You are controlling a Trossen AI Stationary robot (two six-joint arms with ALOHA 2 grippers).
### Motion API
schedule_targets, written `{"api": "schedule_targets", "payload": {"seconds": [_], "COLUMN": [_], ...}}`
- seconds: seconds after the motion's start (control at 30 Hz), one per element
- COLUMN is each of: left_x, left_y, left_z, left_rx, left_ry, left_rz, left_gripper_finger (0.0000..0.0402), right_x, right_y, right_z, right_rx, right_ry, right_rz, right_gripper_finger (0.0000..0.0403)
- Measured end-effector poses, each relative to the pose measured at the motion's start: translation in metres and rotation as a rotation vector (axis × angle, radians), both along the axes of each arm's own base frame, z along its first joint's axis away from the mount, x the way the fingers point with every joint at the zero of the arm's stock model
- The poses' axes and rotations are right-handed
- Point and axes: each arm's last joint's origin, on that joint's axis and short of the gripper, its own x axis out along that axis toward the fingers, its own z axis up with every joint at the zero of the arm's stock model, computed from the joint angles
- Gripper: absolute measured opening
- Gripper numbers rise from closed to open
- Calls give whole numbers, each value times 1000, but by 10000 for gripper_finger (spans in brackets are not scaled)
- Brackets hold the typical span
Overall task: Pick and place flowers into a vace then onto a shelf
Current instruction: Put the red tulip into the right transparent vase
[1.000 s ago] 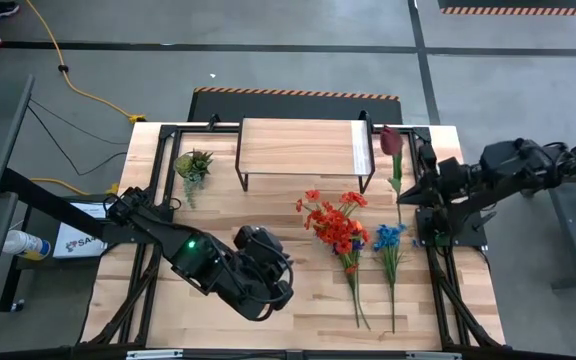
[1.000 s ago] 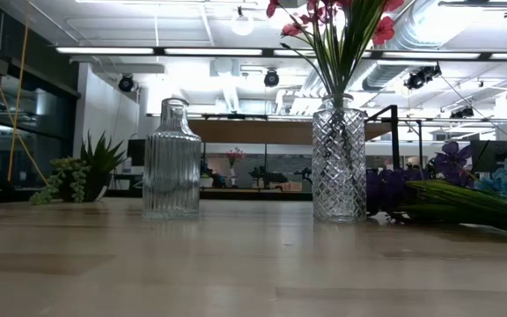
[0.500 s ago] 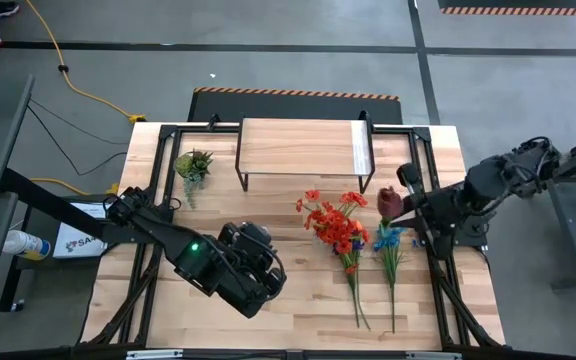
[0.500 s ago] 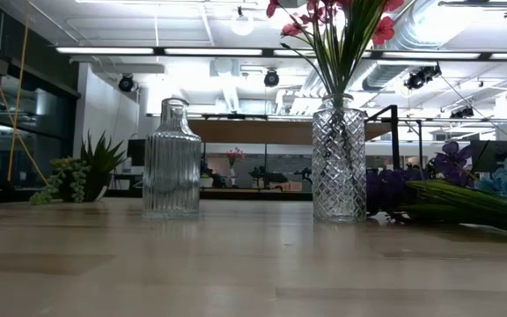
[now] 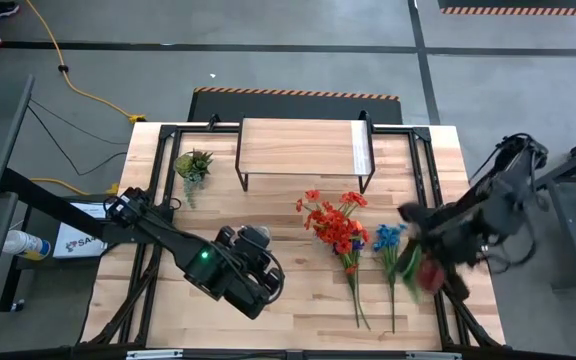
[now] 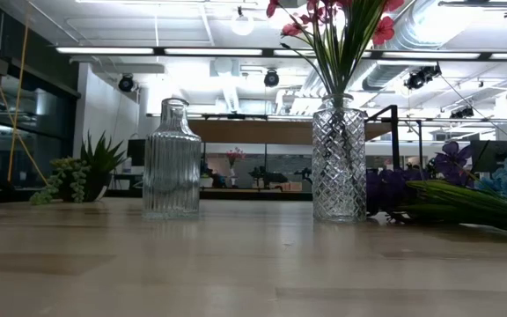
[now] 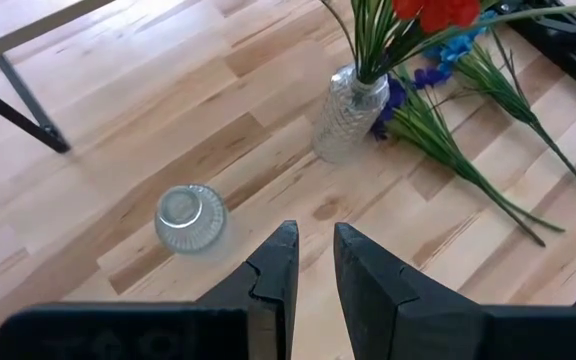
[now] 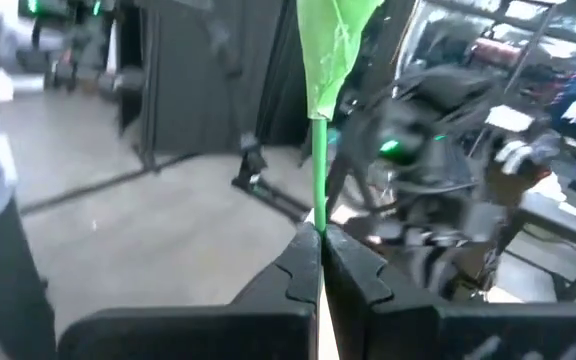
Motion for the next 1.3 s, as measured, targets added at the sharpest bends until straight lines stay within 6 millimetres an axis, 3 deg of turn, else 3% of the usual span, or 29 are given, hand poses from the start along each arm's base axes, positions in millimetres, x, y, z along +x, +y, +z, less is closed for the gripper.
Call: {"api": "schedule_targets", "payload": {"seconds": [0.2,0.43,0.6,0.8,1.1,1.3], "left_x": [0,0,-1,-1,-1,-1], "left_y": [0,-1,-1,-1,-1,-1], "left_z": [0,-1,-1,-1,-1,-1], "left_rx": [-1,-29,-66,-69,-68,-66], "left_ry": [-1,12,30,32,32,30], "left_rz": [3,1,-3,-3,-3,-3], "left_gripper_finger": [104,104,104,104,104,104], "right_x": [22,45,46,31,-12,-45], "right_y": [31,56,58,55,45,35], "right_z": [-23,-35,-36,-33,-32,-39], "right_rx": [-105,-154,-216,-316,-269,-188], "right_ry": [62,-2,-42,-63,-42,-123], "right_rz": [26,68,-100,-453,-705,-873], "right_gripper_finger": [0,0,0,0,0,0]}}
